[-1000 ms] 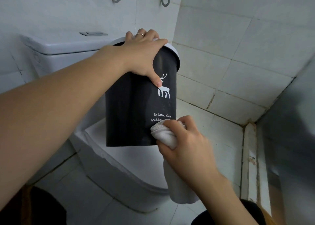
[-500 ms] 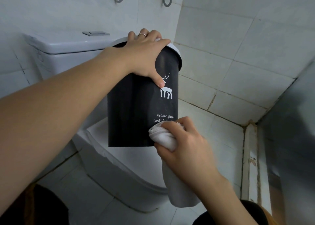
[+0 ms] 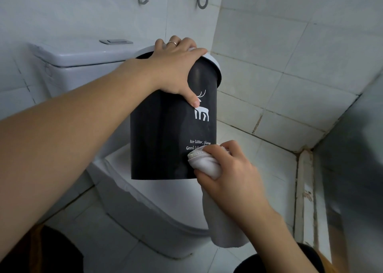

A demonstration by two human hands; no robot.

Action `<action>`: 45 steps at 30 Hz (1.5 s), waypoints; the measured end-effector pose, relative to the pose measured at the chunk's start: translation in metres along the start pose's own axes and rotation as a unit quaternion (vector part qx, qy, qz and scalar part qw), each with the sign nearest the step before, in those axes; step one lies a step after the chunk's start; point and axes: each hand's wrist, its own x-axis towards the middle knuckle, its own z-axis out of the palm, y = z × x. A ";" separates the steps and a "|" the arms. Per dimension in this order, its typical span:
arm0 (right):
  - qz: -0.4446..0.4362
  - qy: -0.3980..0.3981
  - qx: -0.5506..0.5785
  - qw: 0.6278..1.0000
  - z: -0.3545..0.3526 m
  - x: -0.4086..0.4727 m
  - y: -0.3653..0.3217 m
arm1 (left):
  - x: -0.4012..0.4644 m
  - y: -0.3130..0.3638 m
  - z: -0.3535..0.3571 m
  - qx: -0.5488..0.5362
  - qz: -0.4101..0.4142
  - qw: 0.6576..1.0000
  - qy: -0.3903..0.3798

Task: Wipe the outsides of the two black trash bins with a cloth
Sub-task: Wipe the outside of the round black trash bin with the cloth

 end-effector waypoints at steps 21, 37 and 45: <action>0.051 -0.005 -0.080 0.995 -0.009 0.001 0.003 | 0.000 0.000 0.001 0.005 -0.016 1.000 -0.001; 0.023 0.025 -0.098 0.995 -0.005 -0.002 0.000 | 0.002 0.001 0.002 0.010 -0.016 1.000 -0.001; 0.007 0.029 -0.069 0.997 -0.010 0.012 -0.010 | 0.000 0.000 0.001 0.008 -0.021 1.000 -0.005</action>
